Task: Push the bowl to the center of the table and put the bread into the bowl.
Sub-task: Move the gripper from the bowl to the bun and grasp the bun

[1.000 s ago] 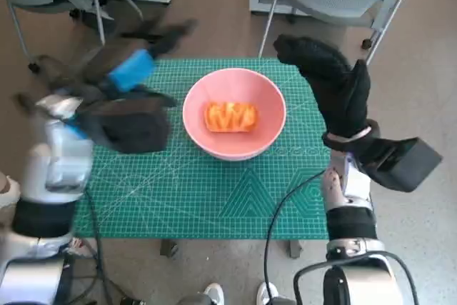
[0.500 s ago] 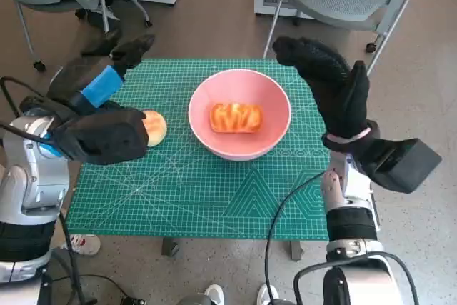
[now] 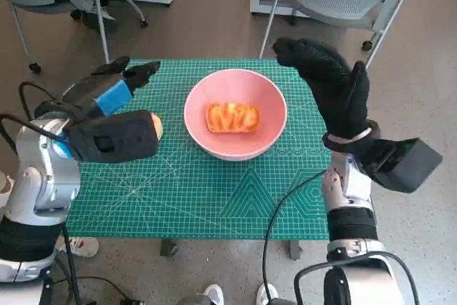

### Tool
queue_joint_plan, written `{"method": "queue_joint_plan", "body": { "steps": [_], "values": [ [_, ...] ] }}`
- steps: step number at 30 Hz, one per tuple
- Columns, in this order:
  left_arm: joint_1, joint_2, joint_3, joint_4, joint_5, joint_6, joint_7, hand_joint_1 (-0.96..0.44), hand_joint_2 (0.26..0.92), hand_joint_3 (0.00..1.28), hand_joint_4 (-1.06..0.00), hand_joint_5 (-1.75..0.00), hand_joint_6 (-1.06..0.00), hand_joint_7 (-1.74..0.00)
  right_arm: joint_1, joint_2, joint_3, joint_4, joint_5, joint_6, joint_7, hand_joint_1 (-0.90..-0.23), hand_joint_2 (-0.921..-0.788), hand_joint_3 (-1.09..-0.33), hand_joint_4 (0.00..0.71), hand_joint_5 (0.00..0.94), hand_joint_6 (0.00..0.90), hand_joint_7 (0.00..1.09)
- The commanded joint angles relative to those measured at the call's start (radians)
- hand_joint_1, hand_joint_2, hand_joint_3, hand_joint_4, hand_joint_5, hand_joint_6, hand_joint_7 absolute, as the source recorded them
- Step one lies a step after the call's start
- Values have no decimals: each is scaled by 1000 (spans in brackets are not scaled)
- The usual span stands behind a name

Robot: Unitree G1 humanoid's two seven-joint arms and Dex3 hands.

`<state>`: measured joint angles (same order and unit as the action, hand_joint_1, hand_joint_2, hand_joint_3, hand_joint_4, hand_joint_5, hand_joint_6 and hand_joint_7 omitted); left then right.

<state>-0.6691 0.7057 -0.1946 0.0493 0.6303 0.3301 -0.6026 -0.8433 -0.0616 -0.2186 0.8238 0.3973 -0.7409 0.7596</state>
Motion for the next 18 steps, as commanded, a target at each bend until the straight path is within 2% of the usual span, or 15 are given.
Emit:
{"method": "queue_joint_plan", "body": {
  "steps": [1,9,18],
  "values": [
    [-45,-6,-27,71,19,10,4,-112,683,1,1,1,-176,-1,-1,-1,-4,14,13,18,17,-672,-921,-886,85,0,-1,304],
    [-87,-39,-70,195,36,13,34,37,681,1,1,1,-165,0,5,-4,-11,6,19,24,31,-671,-921,-887,86,1,-1,305],
    [-141,-65,-133,340,68,3,51,45,681,1,1,1,-158,0,7,-7,-13,8,19,22,36,-671,-921,-887,88,2,-1,307]
  ]
}}
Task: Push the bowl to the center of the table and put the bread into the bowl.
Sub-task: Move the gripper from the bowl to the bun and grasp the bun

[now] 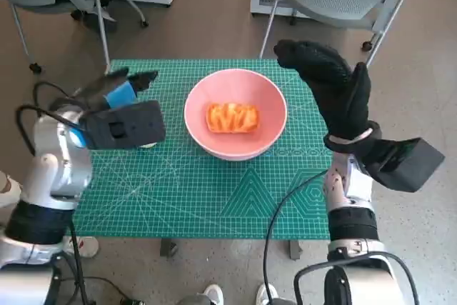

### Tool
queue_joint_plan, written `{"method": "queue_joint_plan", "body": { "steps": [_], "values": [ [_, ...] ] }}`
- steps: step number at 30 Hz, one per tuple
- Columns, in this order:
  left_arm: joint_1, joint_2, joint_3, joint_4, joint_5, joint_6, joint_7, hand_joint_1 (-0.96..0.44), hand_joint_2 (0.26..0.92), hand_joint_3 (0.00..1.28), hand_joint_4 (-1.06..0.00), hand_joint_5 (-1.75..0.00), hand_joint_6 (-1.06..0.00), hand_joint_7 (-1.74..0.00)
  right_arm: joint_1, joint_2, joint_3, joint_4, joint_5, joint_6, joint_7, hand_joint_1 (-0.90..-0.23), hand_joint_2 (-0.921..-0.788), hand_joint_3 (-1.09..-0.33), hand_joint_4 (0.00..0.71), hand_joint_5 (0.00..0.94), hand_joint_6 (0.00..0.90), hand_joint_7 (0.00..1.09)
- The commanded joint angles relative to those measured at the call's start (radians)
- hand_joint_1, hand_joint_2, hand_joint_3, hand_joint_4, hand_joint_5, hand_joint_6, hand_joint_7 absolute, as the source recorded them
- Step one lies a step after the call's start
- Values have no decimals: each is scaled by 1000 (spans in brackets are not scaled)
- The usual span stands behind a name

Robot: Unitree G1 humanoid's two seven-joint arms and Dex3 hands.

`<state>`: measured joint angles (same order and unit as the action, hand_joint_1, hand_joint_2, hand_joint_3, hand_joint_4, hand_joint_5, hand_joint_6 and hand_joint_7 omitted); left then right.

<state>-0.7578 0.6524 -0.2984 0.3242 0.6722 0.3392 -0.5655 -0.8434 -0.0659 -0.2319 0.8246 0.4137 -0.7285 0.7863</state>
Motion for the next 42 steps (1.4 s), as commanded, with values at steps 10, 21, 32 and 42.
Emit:
{"method": "queue_joint_plan", "body": {
  "steps": [10,21,32,42],
  "values": [
    [-152,-43,-100,265,65,-11,14,-42,680,1,1,1,-153,0,5,-5,-1,14,1,9,11,-674,-921,-887,90,2,-1,306],
    [-226,-87,-150,445,85,-14,41,-136,681,1,1,1,-148,0,6,-5,1,18,-7,2,6,-676,-921,-886,90,2,-1,307],
    [-313,-141,-205,680,90,-52,96,-182,678,0,1,1,-149,-2,7,-6,0,20,-6,5,8,-681,-921,-886,90,1,-1,306],
    [-367,-183,-246,841,88,-92,138,-198,681,4,1,1,-141,0,15,-5,1,11,-8,9,3,-685,-921,-885,90,1,-1,305]
  ]
}}
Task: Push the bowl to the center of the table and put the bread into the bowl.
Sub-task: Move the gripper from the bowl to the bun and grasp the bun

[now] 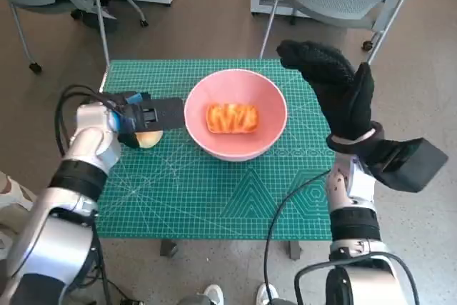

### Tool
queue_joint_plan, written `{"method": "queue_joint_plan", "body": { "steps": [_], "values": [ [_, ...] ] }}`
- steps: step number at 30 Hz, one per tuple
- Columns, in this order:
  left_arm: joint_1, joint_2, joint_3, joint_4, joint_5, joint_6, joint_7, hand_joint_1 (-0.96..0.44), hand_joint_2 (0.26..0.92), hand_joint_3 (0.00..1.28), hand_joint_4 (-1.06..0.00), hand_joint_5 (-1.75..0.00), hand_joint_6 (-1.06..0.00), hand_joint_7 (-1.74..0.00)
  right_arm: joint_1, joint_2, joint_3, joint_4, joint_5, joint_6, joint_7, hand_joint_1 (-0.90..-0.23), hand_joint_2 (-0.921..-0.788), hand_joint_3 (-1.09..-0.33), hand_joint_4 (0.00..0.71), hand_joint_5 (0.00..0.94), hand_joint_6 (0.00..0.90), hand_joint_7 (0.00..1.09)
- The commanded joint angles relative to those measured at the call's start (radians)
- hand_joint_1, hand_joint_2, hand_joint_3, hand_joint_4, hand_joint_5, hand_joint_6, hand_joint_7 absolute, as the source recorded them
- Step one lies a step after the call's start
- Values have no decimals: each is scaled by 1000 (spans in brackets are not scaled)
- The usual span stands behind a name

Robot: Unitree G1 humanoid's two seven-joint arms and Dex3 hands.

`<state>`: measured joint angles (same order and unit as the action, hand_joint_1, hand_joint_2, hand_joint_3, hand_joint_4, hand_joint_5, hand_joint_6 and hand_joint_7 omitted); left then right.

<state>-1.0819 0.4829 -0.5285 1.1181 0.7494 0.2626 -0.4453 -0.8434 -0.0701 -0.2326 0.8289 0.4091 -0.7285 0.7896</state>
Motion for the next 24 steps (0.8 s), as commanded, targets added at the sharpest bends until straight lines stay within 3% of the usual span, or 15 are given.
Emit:
{"method": "queue_joint_plan", "body": {
  "steps": [1,24],
  "values": [
    [-46,-17,-20,61,11,-20,23,-200,681,4,1,1,-140,0,16,-1,2,6,-3,10,-1,-685,-921,-885,90,1,-1,305],
    [-67,-76,-55,190,1,-62,84,-224,682,3,1,1,-152,-6,25,-5,3,-6,-7,14,-8,-682,-921,-885,112,10,-1,304]
  ]
}}
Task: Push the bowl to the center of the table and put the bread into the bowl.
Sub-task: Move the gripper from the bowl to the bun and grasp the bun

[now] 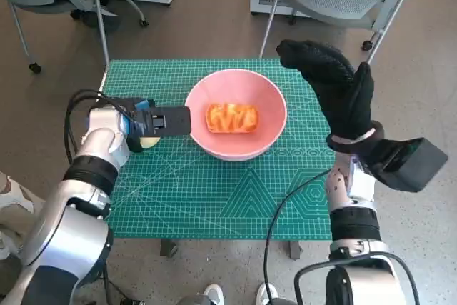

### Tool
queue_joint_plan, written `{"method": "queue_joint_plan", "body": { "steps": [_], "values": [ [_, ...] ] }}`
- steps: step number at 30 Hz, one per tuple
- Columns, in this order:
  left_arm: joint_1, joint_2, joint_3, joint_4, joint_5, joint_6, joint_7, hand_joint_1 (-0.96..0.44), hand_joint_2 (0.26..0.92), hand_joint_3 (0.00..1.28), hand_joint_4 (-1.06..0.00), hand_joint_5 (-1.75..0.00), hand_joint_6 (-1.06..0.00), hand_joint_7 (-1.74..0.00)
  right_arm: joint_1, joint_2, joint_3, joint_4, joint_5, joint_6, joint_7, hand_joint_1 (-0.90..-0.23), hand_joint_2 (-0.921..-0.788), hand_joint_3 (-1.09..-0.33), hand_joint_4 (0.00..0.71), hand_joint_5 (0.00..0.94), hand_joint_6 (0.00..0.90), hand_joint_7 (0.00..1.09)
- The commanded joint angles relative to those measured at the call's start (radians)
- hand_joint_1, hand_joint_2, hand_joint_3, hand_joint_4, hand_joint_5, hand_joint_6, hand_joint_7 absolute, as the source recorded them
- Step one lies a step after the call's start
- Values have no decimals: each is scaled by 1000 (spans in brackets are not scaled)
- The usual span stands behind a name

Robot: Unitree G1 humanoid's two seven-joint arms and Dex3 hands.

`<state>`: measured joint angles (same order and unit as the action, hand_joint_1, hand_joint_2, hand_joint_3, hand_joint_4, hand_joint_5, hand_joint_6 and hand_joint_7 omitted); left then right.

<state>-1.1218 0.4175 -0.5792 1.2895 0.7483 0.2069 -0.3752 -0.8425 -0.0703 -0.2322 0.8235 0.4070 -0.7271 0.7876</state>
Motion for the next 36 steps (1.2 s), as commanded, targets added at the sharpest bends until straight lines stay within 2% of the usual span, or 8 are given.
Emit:
{"method": "queue_joint_plan", "body": {
  "steps": [1,17,19,20,22,25,31,36],
  "values": [
    [-26,-13,-3,23,0,-7,19,-212,681,3,1,1,-153,-7,24,-5,2,0,-6,12,-6,-683,-921,-884,112,10,-1,304],
    [13,-42,39,48,-39,-19,186,25,755,42,-285,-115,-253,-38,31,-11,5,-14,-4,14,-1,-682,-921,-890,113,8,-1,303],
    [22,-45,38,48,-36,-24,222,232,829,103,-517,-784,-298,-49,31,-10,5,-15,-4,15,-1,-682,-921,-890,112,7,-1,303],
    [25,-46,37,48,-34,-26,236,232,829,103,-517,-784,-298,-49,31,-10,5,-16,-4,15,-1,-682,-921,-890,112,7,-1,303],
    [33,-47,30,48,-27,-28,264,366,591,586,-683,-1155,-381,-33,30,-10,5,-15,-3,16,0,-682,-921,-890,111,6,-1,303],
    [46,-44,14,46,-10,-39,313,399,538,715,-710,-1277,-481,-62,28,-10,4,-13,-2,16,1,-682,-921,-890,110,5,-1,303],
    [62,-33,-6,41,9,-65,375,365,835,370,-521,-1428,-634,-453,28,-9,4,-10,-2,14,1,-683,-921,-889,110,5,-1,304],
    [60,-24,-6,40,3,-80,368,55,902,231,-516,-1499,-562,-998,27,-7,4,-9,-3,12,-1,-683,-921,-888,110,4,-1,304]
  ]
}}
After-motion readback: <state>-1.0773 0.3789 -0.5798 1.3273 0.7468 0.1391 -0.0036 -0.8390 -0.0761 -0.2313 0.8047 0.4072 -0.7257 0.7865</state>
